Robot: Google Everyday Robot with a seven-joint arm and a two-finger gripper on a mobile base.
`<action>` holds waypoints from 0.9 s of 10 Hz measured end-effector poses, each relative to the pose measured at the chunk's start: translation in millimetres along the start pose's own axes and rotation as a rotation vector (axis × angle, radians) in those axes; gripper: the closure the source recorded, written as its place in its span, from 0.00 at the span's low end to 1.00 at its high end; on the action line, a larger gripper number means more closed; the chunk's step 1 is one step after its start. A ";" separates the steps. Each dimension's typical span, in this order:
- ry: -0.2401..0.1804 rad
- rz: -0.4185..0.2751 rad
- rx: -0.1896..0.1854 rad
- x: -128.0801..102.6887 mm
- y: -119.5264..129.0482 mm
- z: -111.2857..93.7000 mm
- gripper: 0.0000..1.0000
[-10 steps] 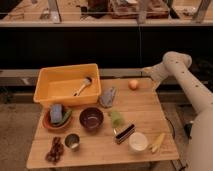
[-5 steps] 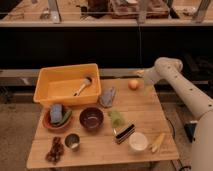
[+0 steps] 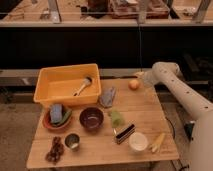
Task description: Place apple in purple bowl
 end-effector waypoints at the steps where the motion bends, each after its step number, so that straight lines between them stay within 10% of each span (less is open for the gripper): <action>1: -0.003 -0.005 0.006 0.6 -1.5 3.4 0.20; 9: 0.000 -0.064 0.004 2.5 -25.9 41.5 0.20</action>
